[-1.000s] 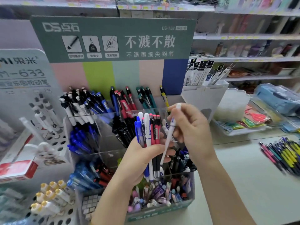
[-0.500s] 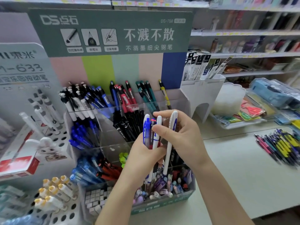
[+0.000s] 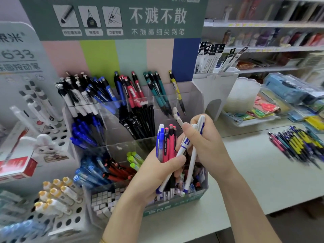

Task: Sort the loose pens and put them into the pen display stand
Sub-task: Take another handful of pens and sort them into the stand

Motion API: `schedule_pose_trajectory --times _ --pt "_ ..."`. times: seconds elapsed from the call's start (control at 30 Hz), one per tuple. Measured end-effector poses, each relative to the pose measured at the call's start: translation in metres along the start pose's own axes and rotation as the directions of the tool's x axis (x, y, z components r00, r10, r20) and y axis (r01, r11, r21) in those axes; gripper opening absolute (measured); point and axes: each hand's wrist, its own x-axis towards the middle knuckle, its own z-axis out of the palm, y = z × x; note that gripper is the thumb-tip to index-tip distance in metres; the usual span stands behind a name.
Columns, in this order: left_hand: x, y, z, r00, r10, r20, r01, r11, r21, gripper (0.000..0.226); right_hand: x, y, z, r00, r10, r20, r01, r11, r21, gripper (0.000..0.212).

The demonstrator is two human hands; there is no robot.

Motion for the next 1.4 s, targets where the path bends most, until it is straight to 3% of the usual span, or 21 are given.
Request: schedule_pose_trajectory --times 0.07,0.13,0.23,0.33,0.37,0.53,0.63,0.7,0.83,1.1,1.17,1.27,1.33,1.4 --pt "0.0 -0.004 0.0 1.0 -0.013 -0.001 0.013 0.998 -0.068 0.036 -0.001 -0.001 -0.002 0.996 0.089 -0.012 -0.085 0.972 0.218 0.019" --pt "0.0 -0.007 0.0 0.995 -0.045 -0.088 0.041 0.998 -0.042 0.039 -0.001 -0.004 -0.008 0.989 0.124 -0.083 -0.094 0.949 0.299 0.017" --pt "-0.005 -0.01 0.0 0.984 -0.032 -0.174 0.073 0.97 0.234 0.026 -0.001 -0.004 -0.018 0.989 0.092 -0.12 -0.076 0.988 0.135 0.021" --pt "-0.008 -0.01 0.004 0.982 0.037 -0.186 0.051 0.893 0.448 0.019 -0.005 -0.008 -0.017 0.994 0.102 0.033 -0.101 0.994 -0.032 0.009" --pt "-0.008 -0.009 0.005 0.981 0.052 -0.189 0.048 0.871 0.489 0.021 -0.006 -0.01 -0.015 0.991 0.111 0.076 -0.107 0.993 -0.057 0.004" --pt "-0.014 -0.006 0.005 0.98 0.088 -0.176 0.043 0.774 0.632 0.03 -0.007 -0.016 -0.02 0.962 0.169 0.217 -0.14 0.98 -0.141 0.014" --pt "-0.015 -0.007 0.006 0.985 0.069 -0.156 0.045 0.78 0.624 0.033 -0.008 -0.014 -0.021 0.963 0.157 0.219 -0.124 0.98 -0.155 0.014" --pt "-0.016 -0.008 0.008 0.988 0.039 -0.149 0.056 0.809 0.585 0.029 -0.007 -0.012 -0.019 0.983 0.112 0.146 -0.092 0.987 -0.134 0.016" --pt "-0.019 -0.012 0.004 0.989 -0.001 -0.15 0.089 0.81 0.58 0.021 0.001 -0.009 -0.029 0.985 0.085 -0.151 -0.086 0.996 -0.004 0.017" --pt "-0.017 -0.012 0.008 0.995 -0.01 -0.097 0.07 0.77 0.634 0.022 0.004 0.002 -0.023 0.981 0.184 -0.069 -0.18 0.982 0.049 0.027" --pt "-0.016 -0.011 0.005 0.993 -0.019 -0.119 0.09 0.775 0.625 0.02 0.011 0.002 -0.025 0.974 0.155 -0.163 -0.136 0.983 0.12 0.027" --pt "-0.014 -0.011 -0.002 0.984 -0.022 -0.179 0.121 0.818 0.562 0.016 0.029 -0.003 -0.035 0.876 0.007 -0.482 0.063 0.99 0.129 0.028" --pt "-0.011 -0.011 -0.005 0.98 -0.024 -0.197 0.114 0.879 0.462 0.014 0.041 -0.007 -0.035 0.761 -0.166 -0.627 0.17 0.984 -0.054 0.024" --pt "-0.008 -0.01 -0.005 0.984 -0.037 -0.177 0.095 0.938 0.335 0.015 0.048 -0.008 -0.028 0.662 -0.376 -0.648 0.257 0.926 -0.275 0.02"
